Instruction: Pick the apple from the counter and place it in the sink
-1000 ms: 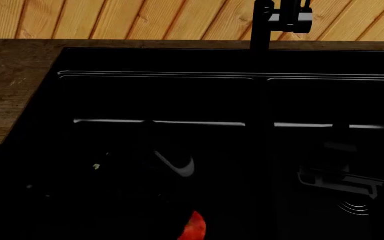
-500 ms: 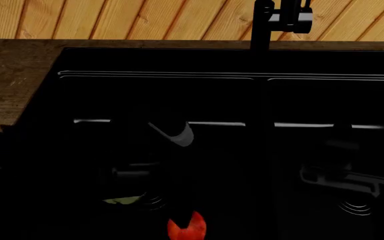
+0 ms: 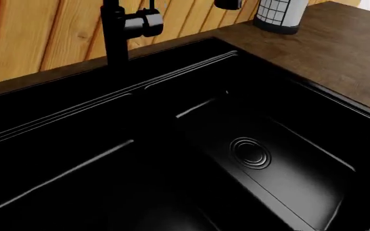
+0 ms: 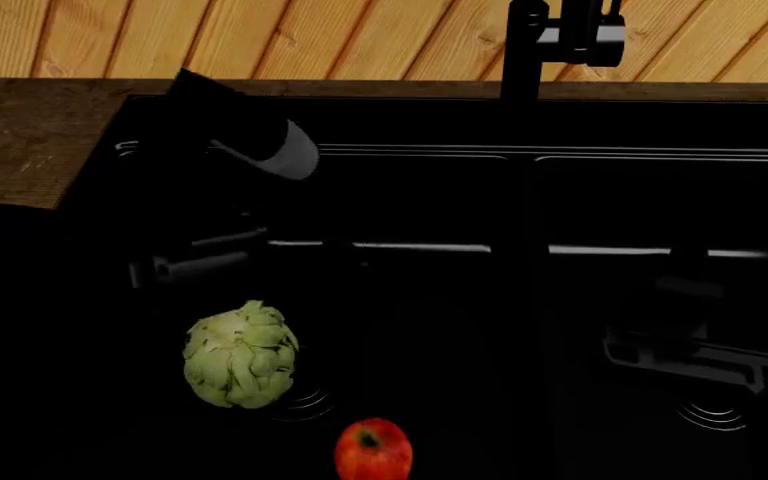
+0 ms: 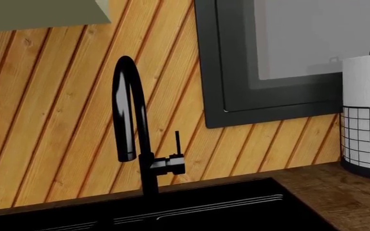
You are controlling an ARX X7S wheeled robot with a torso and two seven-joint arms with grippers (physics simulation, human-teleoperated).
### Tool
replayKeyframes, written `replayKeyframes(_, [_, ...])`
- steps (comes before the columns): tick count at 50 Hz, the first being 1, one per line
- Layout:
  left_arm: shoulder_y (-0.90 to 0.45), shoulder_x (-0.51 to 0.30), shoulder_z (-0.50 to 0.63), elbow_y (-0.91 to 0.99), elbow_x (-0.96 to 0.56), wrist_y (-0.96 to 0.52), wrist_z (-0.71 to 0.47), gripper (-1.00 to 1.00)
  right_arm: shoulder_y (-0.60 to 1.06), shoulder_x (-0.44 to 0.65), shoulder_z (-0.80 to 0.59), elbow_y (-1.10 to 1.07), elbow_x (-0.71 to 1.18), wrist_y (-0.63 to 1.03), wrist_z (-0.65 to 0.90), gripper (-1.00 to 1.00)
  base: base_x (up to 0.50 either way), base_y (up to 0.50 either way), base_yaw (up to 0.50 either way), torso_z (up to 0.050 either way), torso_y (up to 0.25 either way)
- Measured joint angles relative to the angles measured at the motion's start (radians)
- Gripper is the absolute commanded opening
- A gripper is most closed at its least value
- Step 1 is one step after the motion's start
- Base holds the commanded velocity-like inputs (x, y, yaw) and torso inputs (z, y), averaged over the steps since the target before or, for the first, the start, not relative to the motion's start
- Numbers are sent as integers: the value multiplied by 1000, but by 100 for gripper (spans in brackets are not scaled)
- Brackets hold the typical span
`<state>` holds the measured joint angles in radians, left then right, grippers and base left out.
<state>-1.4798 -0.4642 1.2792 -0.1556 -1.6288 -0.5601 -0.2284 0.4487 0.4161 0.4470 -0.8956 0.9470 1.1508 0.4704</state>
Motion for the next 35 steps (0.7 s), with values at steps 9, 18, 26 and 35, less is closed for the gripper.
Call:
replayKeyframes(9, [-4,-60,-41,67,-19,28,-58,100,-10,4,-5,2,-5,-14,0,100,0,0,0,0,0])
replayKeyframes(18, [-5,-122,-84,142,-48,57,-118,100,-16,7,-12,5,-8,-26,0,100,0,0,0,0,0])
replayKeyframes(26, [0,-169,-119,204,-72,83,-163,100,-19,11,-15,6,-6,-32,3,100,0,0,0,0,0])
replayKeyframes(35, [10,-212,-147,261,-91,106,-197,100,-14,16,-16,5,5,-31,12,100,0,0,0,0,0])
